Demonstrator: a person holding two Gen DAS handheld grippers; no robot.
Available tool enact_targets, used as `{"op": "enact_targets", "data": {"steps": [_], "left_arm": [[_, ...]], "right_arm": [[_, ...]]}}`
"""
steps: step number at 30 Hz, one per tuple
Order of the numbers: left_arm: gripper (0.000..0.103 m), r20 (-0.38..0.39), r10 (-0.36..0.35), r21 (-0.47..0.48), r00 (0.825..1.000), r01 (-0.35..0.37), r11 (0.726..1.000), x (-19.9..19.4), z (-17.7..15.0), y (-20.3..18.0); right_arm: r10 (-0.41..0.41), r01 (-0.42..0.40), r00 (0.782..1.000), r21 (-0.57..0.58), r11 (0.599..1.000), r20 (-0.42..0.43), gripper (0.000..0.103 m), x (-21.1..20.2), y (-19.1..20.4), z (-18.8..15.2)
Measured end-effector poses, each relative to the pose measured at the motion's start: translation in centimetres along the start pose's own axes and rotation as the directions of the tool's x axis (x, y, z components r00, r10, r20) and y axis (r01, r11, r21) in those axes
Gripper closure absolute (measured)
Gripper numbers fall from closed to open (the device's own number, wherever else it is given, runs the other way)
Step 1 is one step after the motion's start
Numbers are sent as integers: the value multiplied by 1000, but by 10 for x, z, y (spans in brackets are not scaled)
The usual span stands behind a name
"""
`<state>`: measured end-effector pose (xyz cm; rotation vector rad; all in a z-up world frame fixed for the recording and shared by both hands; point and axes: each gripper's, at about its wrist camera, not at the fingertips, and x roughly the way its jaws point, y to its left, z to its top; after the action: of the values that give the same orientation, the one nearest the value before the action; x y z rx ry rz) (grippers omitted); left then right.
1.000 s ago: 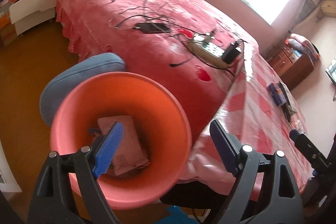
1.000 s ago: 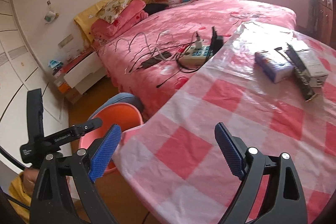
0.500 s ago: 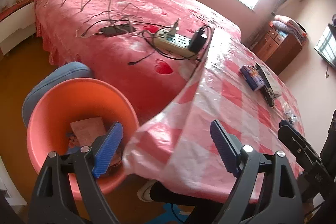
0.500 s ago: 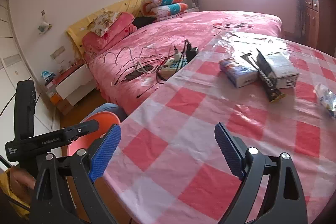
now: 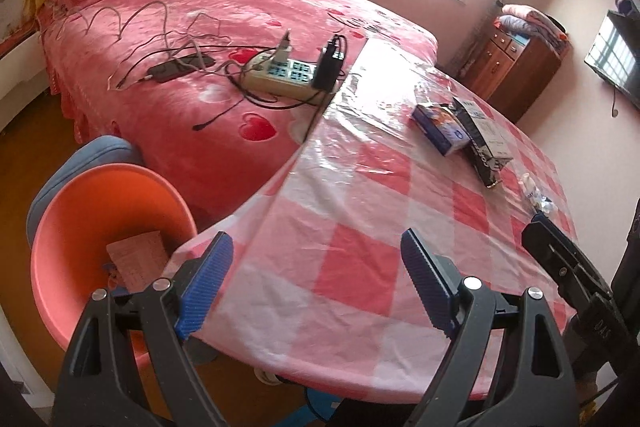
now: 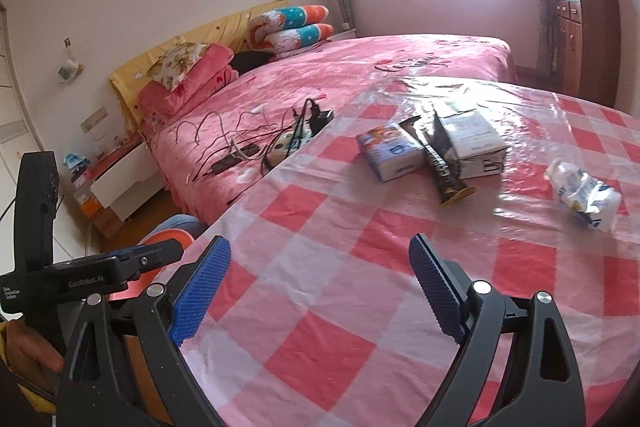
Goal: Collect trash
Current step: 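Move both open tools back to the trash on the bed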
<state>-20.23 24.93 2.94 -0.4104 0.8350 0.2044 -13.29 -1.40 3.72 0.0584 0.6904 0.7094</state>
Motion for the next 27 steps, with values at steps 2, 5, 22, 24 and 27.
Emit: {"op": "enact_targets", "data": {"steps": [2,5,22,24,27], "left_arm": [[17,-4,0,9,1000,0,1000,1,0,-6],[17,-14,0,22,1000,0,1000,6,-1,-15],[17,-40,-20,91,999,24,996,25,5,-65],[17,-45,-27,102,999,31,994,29,7,-74],[17,-48,-42,114,998,47,992,34,10,-87]], "right_arm": [[-10,10,1000,5,1000,10,13,-4,-6,0],[-31,31,999,11,999,20,13,-9,-17,0],[-107,101,994,153,983,30,13,-24,-91,6],[-120,113,992,175,978,33,13,-28,-102,7],[-160,147,986,198,969,48,13,-34,-118,10]]}}
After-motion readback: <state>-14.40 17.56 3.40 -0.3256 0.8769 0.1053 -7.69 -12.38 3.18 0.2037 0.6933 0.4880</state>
